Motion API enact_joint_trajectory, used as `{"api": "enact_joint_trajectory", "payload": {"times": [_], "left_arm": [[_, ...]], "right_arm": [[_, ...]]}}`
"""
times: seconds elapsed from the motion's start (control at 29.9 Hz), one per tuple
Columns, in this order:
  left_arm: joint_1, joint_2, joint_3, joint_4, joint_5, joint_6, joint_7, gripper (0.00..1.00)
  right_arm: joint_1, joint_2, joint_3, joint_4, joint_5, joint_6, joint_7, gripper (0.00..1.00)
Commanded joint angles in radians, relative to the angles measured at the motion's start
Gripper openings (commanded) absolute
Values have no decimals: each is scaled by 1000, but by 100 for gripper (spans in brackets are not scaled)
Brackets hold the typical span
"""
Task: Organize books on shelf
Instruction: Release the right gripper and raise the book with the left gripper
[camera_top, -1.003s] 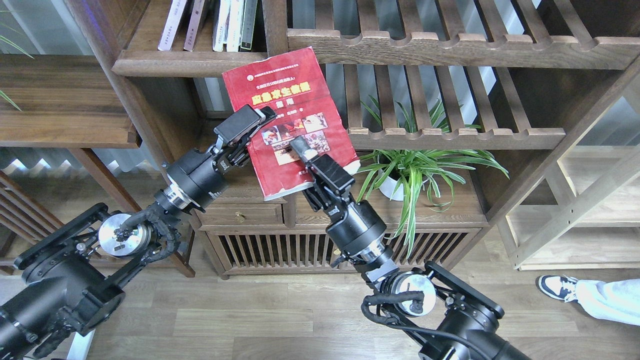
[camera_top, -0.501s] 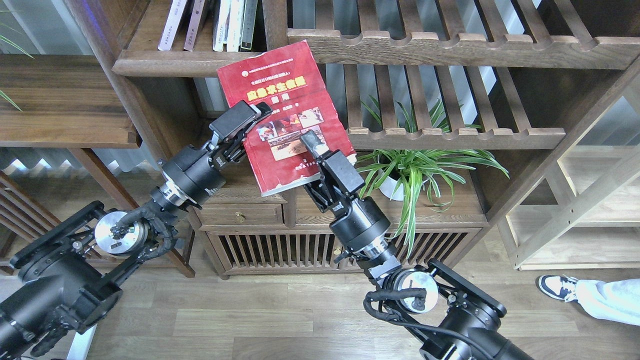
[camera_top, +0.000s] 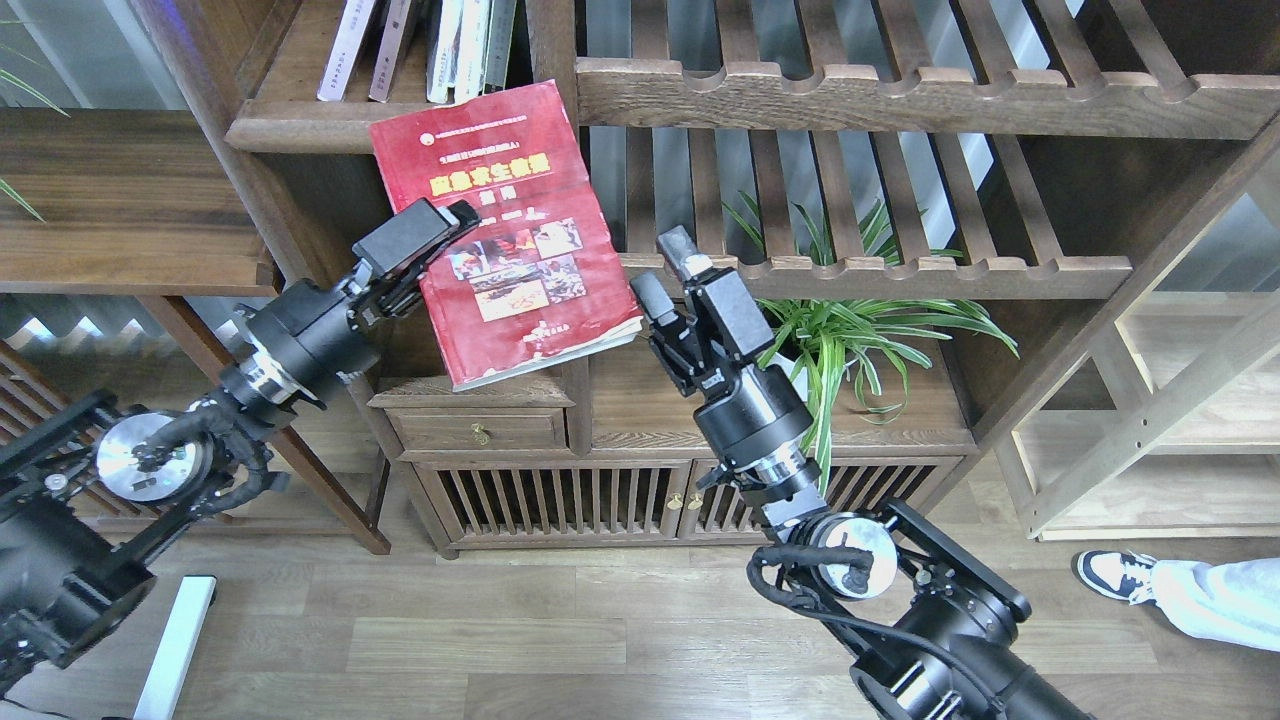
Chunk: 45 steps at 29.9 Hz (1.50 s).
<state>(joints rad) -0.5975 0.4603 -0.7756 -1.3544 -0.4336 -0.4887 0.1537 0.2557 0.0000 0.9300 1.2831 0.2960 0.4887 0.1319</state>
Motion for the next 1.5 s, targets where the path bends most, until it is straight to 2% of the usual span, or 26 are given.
{"api": "enact_joint_trajectory", "payload": {"times": [0.0,0.33,0.94,1.24,1.47], "left_arm": [[-1,31,-16,-38,24,0,1,2],[-1,90,-96,-101,183,0,1,2],[36,110,-504,-169,513,0,1,1],[47,101,-660,-164,656,0,-5,1],[48,98,-715,-153,736,0,-16,1]], "right_arm": [[5,0,15,-2,0,0,0,94],[26,0,35,-2,0,0,0,94],[54,0,40,-8,0,-42,0,94],[68,0,26,-8,2,-68,0,94],[80,0,20,-8,3,-84,0,94]]}}
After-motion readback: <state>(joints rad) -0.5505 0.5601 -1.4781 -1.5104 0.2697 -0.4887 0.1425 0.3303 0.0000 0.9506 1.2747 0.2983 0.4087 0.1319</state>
